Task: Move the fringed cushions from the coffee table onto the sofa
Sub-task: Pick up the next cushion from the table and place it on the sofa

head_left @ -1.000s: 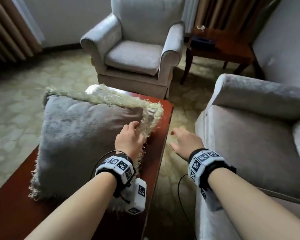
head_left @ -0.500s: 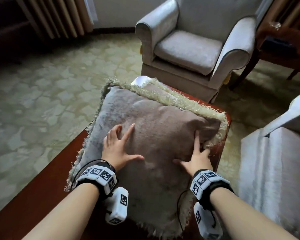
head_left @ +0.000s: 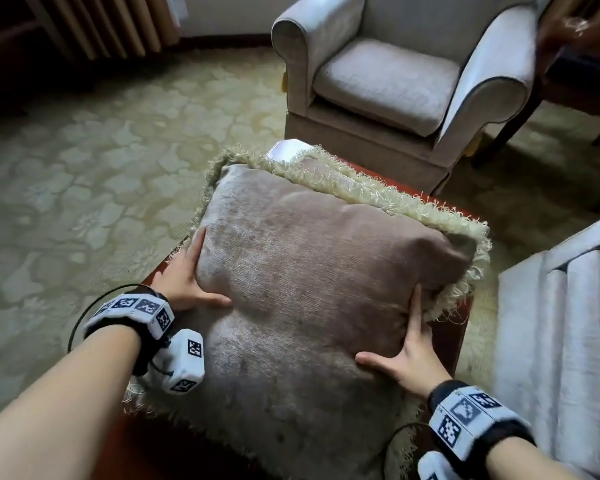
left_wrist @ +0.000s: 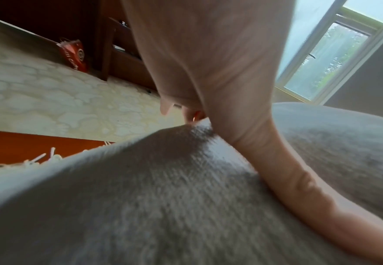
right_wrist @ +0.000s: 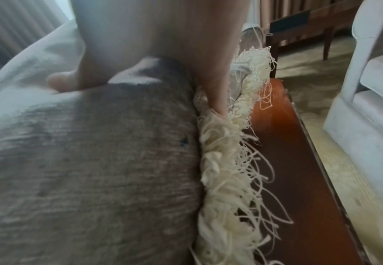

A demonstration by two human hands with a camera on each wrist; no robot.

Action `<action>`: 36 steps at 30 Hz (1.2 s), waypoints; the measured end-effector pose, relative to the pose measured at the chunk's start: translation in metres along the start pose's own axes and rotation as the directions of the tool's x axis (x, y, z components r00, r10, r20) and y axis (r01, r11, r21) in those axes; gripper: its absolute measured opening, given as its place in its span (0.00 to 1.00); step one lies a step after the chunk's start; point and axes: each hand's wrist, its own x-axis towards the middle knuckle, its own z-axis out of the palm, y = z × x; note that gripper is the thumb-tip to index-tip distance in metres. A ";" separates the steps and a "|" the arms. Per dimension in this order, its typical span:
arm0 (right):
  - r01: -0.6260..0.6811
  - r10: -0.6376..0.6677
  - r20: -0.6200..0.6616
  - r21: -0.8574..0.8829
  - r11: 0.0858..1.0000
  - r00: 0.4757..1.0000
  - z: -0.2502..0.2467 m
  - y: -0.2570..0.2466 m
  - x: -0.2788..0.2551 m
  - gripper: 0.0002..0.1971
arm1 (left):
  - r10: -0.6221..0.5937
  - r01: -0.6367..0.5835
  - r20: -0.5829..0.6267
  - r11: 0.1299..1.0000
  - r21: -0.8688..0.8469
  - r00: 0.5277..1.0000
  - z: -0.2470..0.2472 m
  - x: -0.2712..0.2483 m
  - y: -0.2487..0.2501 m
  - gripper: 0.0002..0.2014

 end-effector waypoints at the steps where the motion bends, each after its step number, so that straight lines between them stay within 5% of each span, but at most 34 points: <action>1: 0.012 -0.012 0.002 -0.004 1.000 1.000 0.000 -0.002 0.003 0.71 | 0.001 0.000 0.016 0.999 -0.050 1.000 -0.002 0.002 -0.001 0.75; 9: 0.007 -0.008 -0.050 -0.029 1.000 0.999 -0.002 -0.001 0.019 0.71 | -0.136 0.142 0.051 0.979 -0.147 0.989 0.007 0.008 0.005 0.75; 15: 0.068 -0.069 -0.056 -0.030 0.997 0.996 -0.011 -0.002 0.017 0.68 | -0.151 0.130 -0.082 0.967 -0.218 0.985 0.002 -0.009 0.019 0.70; 24: 0.149 -0.144 -0.127 0.032 0.988 0.981 -0.071 -0.020 -0.007 0.67 | -0.024 0.000 -0.197 0.992 -0.123 0.980 -0.030 -0.043 0.105 0.58; 27: 0.157 -0.151 -0.158 0.022 0.987 0.976 -0.101 -0.018 -0.015 0.67 | 0.038 -0.059 -0.190 0.993 -0.105 0.981 -0.033 -0.052 0.135 0.61; 36: 0.176 -0.151 -0.345 0.041 0.984 0.927 -0.235 0.036 -0.060 0.68 | 0.258 -0.281 -0.158 0.948 -0.148 0.953 0.022 -0.056 0.277 0.60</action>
